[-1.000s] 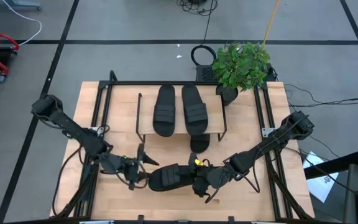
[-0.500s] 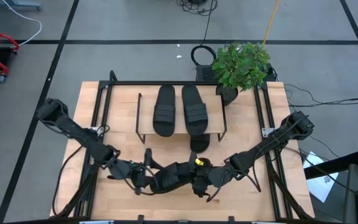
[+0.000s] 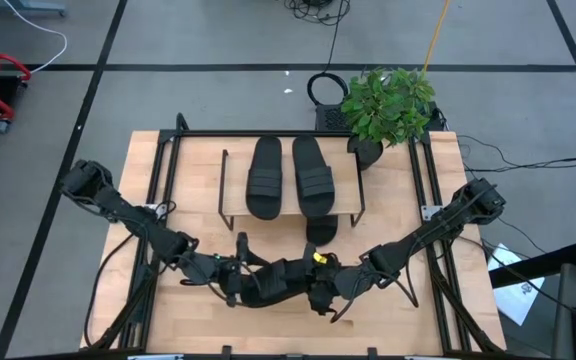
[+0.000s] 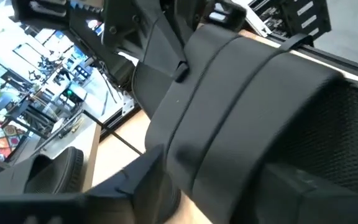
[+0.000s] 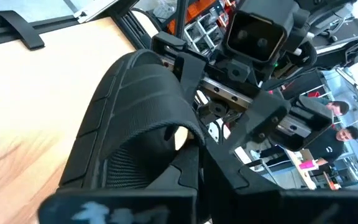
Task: Pick and place slides into the shelf
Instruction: Put the black slide under the shelf
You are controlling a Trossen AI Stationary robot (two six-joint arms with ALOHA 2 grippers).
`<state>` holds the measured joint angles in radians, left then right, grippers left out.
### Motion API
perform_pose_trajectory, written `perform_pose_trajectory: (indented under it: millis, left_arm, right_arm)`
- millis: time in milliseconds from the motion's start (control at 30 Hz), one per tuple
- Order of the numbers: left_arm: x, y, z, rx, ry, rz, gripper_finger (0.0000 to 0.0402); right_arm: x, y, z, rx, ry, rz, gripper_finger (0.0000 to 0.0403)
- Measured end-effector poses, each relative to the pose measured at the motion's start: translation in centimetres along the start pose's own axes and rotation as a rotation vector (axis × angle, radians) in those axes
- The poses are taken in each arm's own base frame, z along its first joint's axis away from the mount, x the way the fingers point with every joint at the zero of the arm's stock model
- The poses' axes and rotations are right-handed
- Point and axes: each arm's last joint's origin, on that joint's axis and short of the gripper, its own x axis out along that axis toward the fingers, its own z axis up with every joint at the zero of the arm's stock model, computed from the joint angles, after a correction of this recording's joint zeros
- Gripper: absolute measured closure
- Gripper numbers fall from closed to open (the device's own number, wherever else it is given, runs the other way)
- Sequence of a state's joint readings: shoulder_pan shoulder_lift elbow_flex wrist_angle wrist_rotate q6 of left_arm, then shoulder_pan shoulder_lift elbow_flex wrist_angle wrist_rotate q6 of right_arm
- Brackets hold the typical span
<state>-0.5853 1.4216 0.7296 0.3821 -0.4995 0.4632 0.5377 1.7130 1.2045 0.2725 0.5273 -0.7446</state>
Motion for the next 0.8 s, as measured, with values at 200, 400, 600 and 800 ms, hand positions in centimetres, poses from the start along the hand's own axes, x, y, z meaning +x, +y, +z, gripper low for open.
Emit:
perform_pose_trajectory:
  millis: [200, 400, 600, 800]
  left_arm:
    - [-0.1, -0.5, -0.4, 0.041, 0.045, -0.031, 0.0326]
    - [-0.9, -1.7, 0.0, 0.121, 0.048, -0.027, 0.0390]
    - [-2.2, -3.1, 0.3, 0.205, 0.118, 0.081, 0.0398]
    - [-3.6, -4.5, 0.9, 0.196, 0.131, 0.154, 0.0399]
  right_arm:
    - [0.0, 0.2, -0.3, 0.018, 0.022, 0.020, 0.0403]
    - [0.0, 0.5, -0.4, 0.060, 0.035, 0.051, 0.0403]
    - [-0.4, 0.9, -0.2, 0.084, 0.052, 0.065, 0.0365]
    - [-1.5, 1.9, 0.7, 0.046, 0.063, 0.048, 0.0302]
